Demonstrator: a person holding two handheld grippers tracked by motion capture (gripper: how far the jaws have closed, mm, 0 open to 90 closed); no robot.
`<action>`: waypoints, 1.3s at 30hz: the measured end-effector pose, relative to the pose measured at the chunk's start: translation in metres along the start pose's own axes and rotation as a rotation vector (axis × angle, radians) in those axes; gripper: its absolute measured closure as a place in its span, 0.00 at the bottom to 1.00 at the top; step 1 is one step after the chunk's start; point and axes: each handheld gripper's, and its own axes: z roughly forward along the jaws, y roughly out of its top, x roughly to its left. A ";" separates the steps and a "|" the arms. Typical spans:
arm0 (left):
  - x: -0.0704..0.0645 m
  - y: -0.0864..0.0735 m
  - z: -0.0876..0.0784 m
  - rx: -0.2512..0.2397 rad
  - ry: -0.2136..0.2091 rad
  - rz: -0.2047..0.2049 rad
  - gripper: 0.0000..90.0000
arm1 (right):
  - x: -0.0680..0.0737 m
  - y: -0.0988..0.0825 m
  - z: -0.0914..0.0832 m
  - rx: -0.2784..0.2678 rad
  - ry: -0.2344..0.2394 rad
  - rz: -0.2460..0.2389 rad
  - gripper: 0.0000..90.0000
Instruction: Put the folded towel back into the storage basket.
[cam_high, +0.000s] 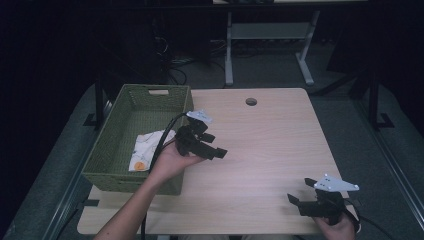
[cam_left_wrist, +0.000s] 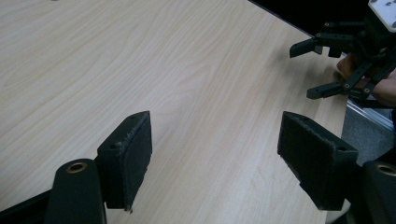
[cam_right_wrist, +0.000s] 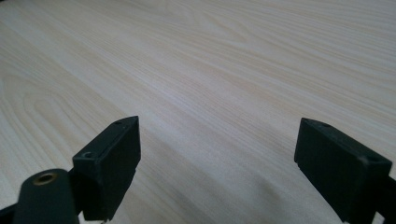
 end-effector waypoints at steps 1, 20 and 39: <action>-0.001 0.000 0.001 -0.004 0.001 -0.001 0.29 | 0.000 0.000 0.000 0.000 0.000 -0.001 0.16; -0.018 0.004 0.029 0.020 -0.033 0.020 0.29 | 0.000 0.000 -0.001 0.002 -0.002 0.002 0.16; -0.030 -0.002 0.058 0.037 -0.064 0.015 0.29 | -0.001 0.000 -0.003 -0.001 -0.004 0.005 0.16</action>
